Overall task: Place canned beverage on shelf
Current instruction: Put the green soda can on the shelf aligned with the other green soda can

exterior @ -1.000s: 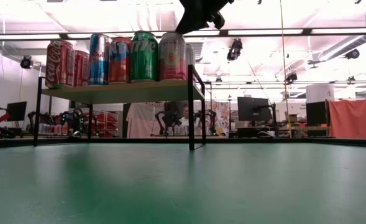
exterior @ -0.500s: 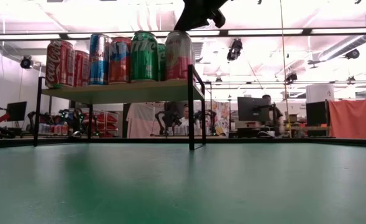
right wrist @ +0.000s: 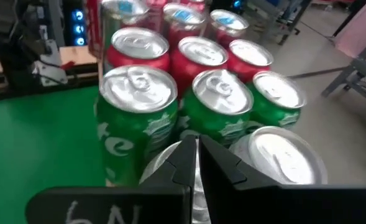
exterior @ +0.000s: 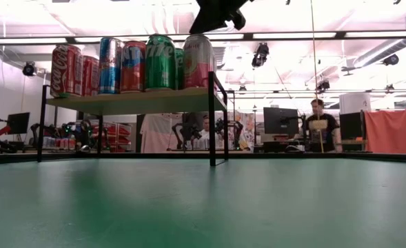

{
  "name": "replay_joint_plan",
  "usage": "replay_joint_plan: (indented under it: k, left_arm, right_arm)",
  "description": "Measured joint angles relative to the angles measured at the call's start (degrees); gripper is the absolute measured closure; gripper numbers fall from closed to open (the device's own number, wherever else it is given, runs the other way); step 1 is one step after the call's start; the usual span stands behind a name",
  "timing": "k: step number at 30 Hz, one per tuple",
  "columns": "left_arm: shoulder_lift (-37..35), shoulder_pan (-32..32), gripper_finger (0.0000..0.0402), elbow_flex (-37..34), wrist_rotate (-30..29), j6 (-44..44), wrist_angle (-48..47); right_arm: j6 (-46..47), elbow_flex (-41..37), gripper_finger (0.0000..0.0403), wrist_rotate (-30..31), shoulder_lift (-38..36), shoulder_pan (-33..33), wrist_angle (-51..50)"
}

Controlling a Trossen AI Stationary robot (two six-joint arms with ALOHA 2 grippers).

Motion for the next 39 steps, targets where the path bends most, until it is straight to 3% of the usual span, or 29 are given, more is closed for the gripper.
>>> replay_joint_plan:
  k: [39]
  left_arm:
    - [0.00, 0.02, 0.0402, 0.02, 0.00, 0.02, -0.02]
  right_arm:
    - [-3.85, 0.36, 0.0390, 0.10, 1.87, 1.78, -0.21]
